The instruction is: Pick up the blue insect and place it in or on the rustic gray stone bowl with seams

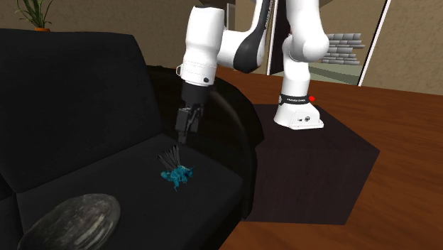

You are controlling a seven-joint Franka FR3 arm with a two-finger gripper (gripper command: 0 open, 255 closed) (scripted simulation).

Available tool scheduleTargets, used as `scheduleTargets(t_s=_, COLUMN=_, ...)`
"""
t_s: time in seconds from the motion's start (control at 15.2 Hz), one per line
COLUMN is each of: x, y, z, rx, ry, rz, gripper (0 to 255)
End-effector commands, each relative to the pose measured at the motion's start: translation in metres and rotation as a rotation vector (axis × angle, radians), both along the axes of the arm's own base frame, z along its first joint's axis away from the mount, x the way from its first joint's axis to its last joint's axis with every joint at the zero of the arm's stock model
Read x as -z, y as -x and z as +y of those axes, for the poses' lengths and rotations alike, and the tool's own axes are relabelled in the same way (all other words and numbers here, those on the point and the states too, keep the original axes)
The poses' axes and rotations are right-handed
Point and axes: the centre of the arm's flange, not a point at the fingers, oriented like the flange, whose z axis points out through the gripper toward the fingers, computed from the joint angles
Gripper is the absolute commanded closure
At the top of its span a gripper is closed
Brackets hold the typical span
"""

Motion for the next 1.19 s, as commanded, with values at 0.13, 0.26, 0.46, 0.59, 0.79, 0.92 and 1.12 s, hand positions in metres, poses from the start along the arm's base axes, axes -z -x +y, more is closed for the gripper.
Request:
scheduleTargets(t_s=0.13, x=0.035, y=-0.017, z=0.036, rx=0.006, ry=0.009, rz=-0.036, gripper=0)
scheduleTargets(t_s=0.26, x=0.045, y=-0.019, z=0.037, rx=0.006, ry=0.009, rz=-0.036, gripper=0)
scheduleTargets(t_s=0.46, x=0.060, y=-0.023, z=0.038, rx=0.006, ry=0.009, rz=-0.036, gripper=0)
scheduleTargets(t_s=0.59, x=0.070, y=-0.026, z=0.039, rx=0.006, ry=0.009, rz=-0.036, gripper=0)
scheduleTargets(t_s=0.79, x=0.073, y=-0.026, z=0.040, rx=0.006, ry=0.009, rz=-0.036, gripper=0)
scheduleTargets(t_s=0.92, x=0.073, y=-0.026, z=0.040, rx=0.006, ry=0.009, rz=-0.036, gripper=0)
scheduleTargets(t_s=1.12, x=0.073, y=-0.026, z=0.040, rx=0.006, ry=0.009, rz=-0.036, gripper=0)
